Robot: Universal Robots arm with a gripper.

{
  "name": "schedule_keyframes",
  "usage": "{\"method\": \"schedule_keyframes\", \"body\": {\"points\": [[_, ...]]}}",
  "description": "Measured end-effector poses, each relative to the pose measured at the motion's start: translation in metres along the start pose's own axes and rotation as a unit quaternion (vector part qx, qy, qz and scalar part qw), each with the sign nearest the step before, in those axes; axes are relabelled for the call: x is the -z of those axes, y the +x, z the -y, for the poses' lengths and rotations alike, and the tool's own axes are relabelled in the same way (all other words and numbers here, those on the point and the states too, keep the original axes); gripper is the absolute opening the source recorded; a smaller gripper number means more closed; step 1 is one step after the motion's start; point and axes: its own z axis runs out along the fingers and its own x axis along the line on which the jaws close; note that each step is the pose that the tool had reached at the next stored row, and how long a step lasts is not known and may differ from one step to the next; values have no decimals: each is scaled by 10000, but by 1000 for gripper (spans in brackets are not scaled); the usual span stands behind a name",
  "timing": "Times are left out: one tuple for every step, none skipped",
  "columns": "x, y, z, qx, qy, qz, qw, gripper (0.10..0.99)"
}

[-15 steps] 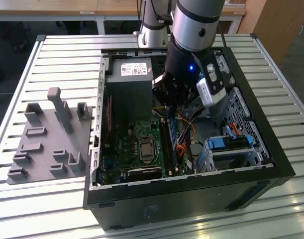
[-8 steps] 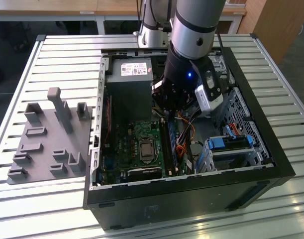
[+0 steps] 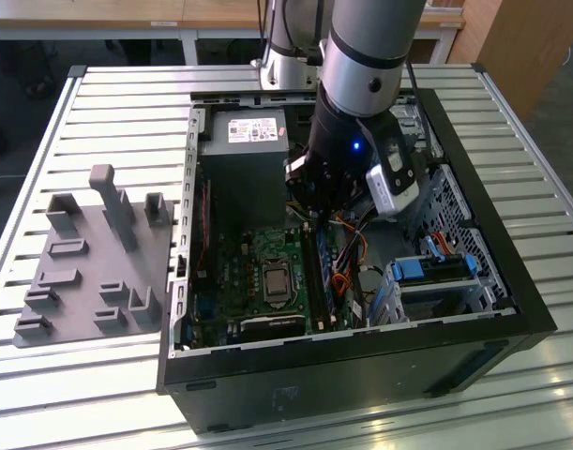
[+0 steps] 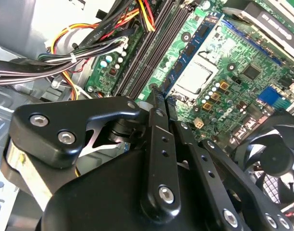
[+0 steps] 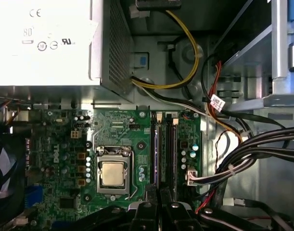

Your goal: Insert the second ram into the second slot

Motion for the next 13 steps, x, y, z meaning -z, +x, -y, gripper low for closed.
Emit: {"method": "schedule_keyframes", "body": {"points": [[-18,-1,1,0,0,0,10000,137],[-37,-3,1,0,1,0,10000,137],[-55,-4,1,0,1,0,10000,137],[-73,-5,1,-3,1,0,10000,137],[-90,-6,2,-8,0,0,10000,137],[-108,-8,2,-18,0,0,10000,137],[-127,-9,3,-46,-3,1,10000,137],[-145,-10,3,-103,-7,3,9999,137],[-162,-12,4,-169,-11,4,9999,137],[-180,-13,4,-208,-13,5,9998,137],[-198,-14,5,-215,-14,5,9998,137],[-218,-15,5,-215,-14,5,9998,137],[-236,-17,6,-214,-16,6,9998,137]]}}
